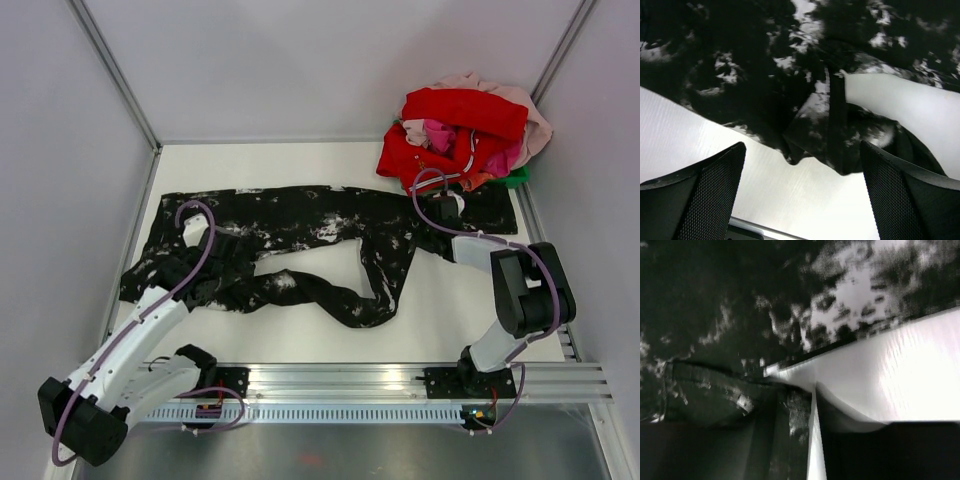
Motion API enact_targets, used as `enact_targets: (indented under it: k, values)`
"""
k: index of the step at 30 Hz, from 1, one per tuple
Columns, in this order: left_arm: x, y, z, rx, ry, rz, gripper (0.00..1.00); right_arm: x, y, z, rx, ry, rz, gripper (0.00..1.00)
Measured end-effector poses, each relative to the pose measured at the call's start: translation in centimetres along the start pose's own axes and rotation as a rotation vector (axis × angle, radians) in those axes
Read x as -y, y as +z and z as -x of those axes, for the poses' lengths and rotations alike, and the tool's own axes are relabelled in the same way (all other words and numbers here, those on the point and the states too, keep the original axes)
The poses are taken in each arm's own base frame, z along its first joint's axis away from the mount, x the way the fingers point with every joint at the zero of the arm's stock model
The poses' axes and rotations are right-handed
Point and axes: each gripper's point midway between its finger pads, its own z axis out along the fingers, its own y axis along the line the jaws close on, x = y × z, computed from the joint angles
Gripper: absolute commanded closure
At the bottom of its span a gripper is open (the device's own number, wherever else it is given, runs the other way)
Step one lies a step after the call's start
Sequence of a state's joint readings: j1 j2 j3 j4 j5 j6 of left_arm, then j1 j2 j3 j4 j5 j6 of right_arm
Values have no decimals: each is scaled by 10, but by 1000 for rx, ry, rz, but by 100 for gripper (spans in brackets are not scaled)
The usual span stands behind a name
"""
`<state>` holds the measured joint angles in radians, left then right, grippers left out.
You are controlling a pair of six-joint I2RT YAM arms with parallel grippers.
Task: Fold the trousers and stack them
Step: Flatten the trousers out
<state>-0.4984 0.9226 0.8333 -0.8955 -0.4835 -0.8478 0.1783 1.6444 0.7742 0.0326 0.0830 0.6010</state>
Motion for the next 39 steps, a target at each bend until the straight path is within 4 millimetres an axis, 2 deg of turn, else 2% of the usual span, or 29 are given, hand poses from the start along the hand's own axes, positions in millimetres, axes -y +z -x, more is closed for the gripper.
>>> enact_targets:
  k: [1,2,7,11,14,16,18,20,23,26,30,34,37,39]
  values:
    - [-6,4,-1,-9,-19,21,0,0,2,1,3,0,-3,97]
    - [-13,7,-1,-18,-42,44,0,0,5,-1,0,9,-9,100]
    - [-42,19,-1,-55,-149,134,0,5,1,-1,-2,42,-43,100]
    - [-60,26,-3,-81,-229,185,0,29,-29,-9,-4,47,-133,100]
    - [-71,32,-7,-111,-288,213,0,50,-55,1,36,77,-198,100]
    - [-80,37,-8,-131,-337,244,0,74,-72,19,87,139,-257,100]
    - [-89,41,-6,-141,-386,269,0,111,-87,36,137,234,-348,100]
    - [-97,45,-3,-143,-426,290,0,153,-103,45,180,326,-461,100]
    - [-108,48,0,-146,-466,316,0,202,-126,41,207,446,-598,100]
    - [-117,50,4,-145,-490,344,0,230,-142,28,204,538,-692,100]
    - [-125,52,6,-146,-500,366,0,242,-145,5,160,596,-746,100]
    - [-127,53,6,-152,-483,370,0,247,-147,-7,113,629,-769,100]
    - [-128,52,7,-152,-471,372,0,243,-151,-2,81,632,-765,100]
    - [-129,50,13,-140,-464,378,0,237,-164,9,76,639,-769,100]
